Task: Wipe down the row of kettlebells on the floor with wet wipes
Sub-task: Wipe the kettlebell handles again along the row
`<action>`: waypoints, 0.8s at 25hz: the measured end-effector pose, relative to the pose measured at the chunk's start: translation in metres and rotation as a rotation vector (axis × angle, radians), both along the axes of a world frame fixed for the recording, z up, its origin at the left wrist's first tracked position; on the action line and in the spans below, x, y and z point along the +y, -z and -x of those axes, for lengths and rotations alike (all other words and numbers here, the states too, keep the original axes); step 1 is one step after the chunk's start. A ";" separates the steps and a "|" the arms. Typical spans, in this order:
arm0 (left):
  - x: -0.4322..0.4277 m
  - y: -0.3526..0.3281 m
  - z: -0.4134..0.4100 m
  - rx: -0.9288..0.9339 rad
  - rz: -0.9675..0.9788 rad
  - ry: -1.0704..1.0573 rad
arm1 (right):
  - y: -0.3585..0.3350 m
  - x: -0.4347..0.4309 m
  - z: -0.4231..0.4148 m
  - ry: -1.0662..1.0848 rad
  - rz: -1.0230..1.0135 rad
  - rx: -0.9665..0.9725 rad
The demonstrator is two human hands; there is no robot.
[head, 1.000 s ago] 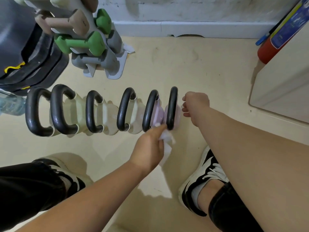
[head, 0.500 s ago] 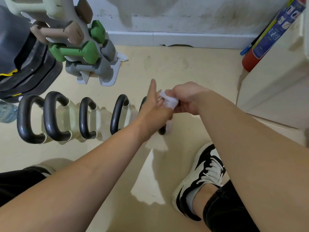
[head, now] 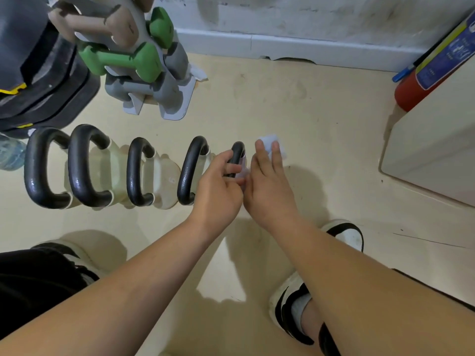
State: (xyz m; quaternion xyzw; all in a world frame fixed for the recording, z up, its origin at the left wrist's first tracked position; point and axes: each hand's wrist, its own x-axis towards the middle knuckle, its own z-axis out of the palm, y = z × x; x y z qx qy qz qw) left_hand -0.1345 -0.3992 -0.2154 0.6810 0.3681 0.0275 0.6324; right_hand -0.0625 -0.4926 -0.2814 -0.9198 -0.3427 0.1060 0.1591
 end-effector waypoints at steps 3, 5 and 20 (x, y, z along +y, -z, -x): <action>0.006 0.004 0.004 0.027 -0.141 -0.025 | -0.004 0.023 -0.029 0.061 0.158 -0.003; 0.009 0.007 0.010 0.021 -0.181 -0.009 | -0.019 0.041 -0.064 0.244 0.160 0.340; -0.003 0.007 0.034 0.083 -0.121 0.037 | 0.005 -0.053 0.035 -0.441 0.225 -0.167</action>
